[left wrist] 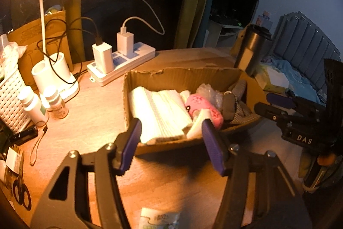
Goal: Organize soft objects
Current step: 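Withdraw both tools from the box toward the brown fuzzy sponge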
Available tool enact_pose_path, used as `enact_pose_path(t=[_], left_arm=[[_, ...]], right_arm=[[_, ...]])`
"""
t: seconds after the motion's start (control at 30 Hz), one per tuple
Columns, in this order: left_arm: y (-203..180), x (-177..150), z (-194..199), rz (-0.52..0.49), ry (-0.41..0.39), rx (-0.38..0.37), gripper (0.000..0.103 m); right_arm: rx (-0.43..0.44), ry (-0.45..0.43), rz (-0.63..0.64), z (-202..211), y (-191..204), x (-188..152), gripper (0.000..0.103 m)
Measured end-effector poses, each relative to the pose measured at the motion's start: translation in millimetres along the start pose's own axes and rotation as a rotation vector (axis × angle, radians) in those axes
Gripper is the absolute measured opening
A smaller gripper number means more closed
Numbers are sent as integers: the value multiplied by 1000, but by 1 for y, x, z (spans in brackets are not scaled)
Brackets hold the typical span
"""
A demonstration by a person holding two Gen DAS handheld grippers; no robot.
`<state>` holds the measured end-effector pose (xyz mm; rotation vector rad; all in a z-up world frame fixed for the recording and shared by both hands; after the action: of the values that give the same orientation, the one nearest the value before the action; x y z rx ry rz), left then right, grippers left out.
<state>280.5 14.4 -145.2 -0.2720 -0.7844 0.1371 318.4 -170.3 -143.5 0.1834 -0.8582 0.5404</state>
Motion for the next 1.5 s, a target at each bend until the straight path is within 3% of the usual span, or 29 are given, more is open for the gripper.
enact_pose_path(t=[0.67,1.5], left_arm=[[3,-22,54,9,-59,-24,60],[19,-70,110,36,-100,-57,60]], right_arm=[[-23,-41,32,50,29,-8,58],[-5,-54,110,92,99,-35,58]])
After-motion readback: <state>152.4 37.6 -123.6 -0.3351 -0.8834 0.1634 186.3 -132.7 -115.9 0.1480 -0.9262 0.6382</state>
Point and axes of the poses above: each gripper's, at about its wrist camera, not at the fingertips, and z roughly against the way its jaws point, y to its left, x to its top, the point moved 4 cm from there along -z, roughly the way its jaws point, and after that the axes turned 10 degrees about z, right-handed, at the moved point
